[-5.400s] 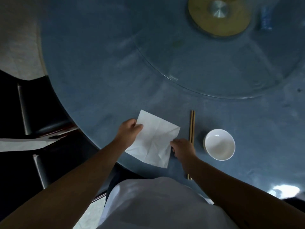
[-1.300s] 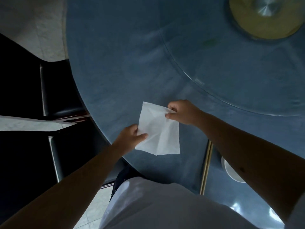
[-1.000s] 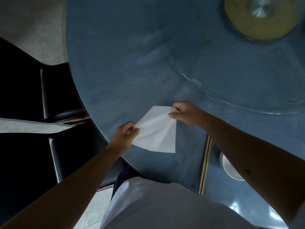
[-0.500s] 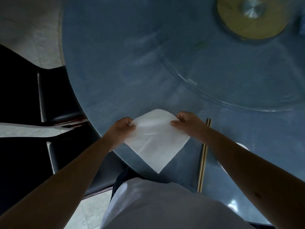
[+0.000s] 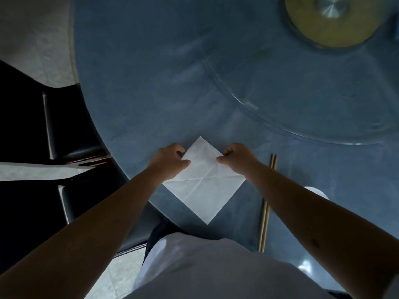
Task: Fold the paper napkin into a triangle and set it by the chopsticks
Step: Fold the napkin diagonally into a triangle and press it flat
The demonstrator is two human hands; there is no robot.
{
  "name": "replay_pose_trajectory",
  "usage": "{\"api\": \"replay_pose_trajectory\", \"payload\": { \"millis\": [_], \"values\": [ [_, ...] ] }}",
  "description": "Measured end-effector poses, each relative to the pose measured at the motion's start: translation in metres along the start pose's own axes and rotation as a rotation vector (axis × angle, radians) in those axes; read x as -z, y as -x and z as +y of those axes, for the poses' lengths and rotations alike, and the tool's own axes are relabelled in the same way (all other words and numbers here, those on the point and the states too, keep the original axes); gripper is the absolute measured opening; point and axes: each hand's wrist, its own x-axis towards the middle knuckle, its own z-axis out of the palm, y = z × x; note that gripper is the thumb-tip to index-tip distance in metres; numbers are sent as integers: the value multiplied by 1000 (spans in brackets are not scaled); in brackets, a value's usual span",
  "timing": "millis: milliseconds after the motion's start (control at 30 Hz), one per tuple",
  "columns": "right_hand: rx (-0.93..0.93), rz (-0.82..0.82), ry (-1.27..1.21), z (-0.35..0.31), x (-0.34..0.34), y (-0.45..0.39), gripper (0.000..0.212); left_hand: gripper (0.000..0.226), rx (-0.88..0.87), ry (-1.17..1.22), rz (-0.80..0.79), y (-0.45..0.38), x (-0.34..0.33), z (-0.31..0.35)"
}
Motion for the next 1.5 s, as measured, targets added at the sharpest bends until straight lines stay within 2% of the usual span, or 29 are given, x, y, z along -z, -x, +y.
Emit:
{"api": "replay_pose_trajectory", "payload": {
  "millis": [167,300,400,533,700,833,900,1000,1233,1333,1500],
  "values": [
    [5,-45,46,0,3,-6,26,23,11,4,-57,-11,0,10],
    [26,-112,7,-4,6,-5,31,22,-10,-32,-104,-12,-1,14],
    [82,-163,66,-9,8,-4,21,24,-52,-48,-89,-12,-1,17],
    [161,-92,154,-16,13,-9,22,25,-132,-11,3,-13,5,24],
    [220,22,164,-25,23,-16,39,21,-214,39,89,-18,18,35],
    [234,68,180,-20,23,-10,26,15,-260,73,91,-12,16,32],
    [272,75,198,-13,18,-2,13,10,-389,18,123,-4,13,26],
    [376,99,192,0,9,16,6,12,-566,-88,194,9,7,12],
    [669,248,411,24,-9,56,13,9,-681,-166,252,38,-18,-11],
    [728,244,497,31,-15,68,12,6,-721,-210,249,49,-26,-21],
    [727,146,605,43,-22,79,18,19,-698,-341,168,62,-31,-27]
  ]
}}
